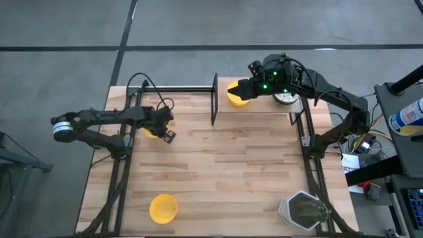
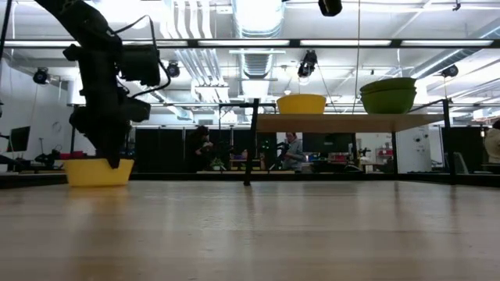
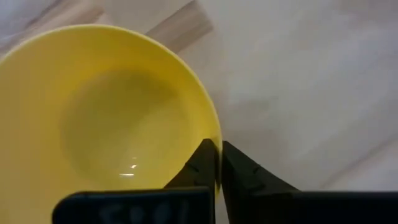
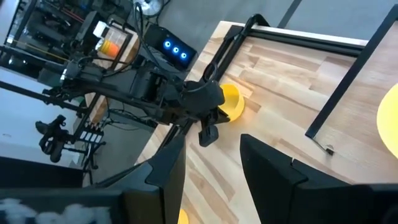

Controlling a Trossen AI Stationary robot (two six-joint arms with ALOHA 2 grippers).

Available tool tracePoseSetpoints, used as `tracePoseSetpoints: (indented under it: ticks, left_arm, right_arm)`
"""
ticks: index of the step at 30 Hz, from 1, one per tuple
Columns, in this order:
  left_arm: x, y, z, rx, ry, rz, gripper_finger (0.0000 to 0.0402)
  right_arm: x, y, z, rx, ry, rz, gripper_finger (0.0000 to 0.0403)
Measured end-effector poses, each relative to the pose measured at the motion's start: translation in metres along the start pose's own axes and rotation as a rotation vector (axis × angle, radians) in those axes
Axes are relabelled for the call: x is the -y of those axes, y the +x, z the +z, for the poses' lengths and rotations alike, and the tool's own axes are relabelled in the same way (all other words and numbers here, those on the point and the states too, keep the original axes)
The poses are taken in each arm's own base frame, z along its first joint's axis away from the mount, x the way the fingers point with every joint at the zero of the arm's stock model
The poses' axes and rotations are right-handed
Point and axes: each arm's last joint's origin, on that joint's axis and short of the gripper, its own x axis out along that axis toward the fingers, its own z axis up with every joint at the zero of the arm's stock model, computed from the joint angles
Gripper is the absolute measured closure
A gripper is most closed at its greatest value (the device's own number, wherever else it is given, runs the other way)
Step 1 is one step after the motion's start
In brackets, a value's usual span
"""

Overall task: Pick & Place Mini bowls
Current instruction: Stack the top yellow bowl on the yellow bowl on the shelf

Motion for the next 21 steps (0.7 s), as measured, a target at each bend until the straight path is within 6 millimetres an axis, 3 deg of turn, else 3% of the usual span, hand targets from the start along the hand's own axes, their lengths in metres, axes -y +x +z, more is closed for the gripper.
tracePoseSetpoints:
  ticks: [5,9,17,21]
  left_arm:
    - [0.011,-0.019,0.013,0.038,0.007,-0.102,0.0400]
    - [0.025,-0.046,0.028,0.093,0.051,-0.226,0.0401]
    - [0.056,-0.105,0.047,0.189,0.260,-0.508,0.0401]
    - [0.070,-0.136,0.050,0.181,0.416,-0.767,0.0401]
  right_arm:
    - [0.004,0.004,-0.002,0.007,-0.002,-0.029,0.0252]
    - [0.008,0.008,-0.004,-0.004,-0.007,-0.046,0.0252]
    - [0.012,0.011,-0.007,-0.027,-0.049,-0.059,0.0253]
    - [0.011,0.011,-0.008,-0.071,-0.172,-0.018,0.0253]
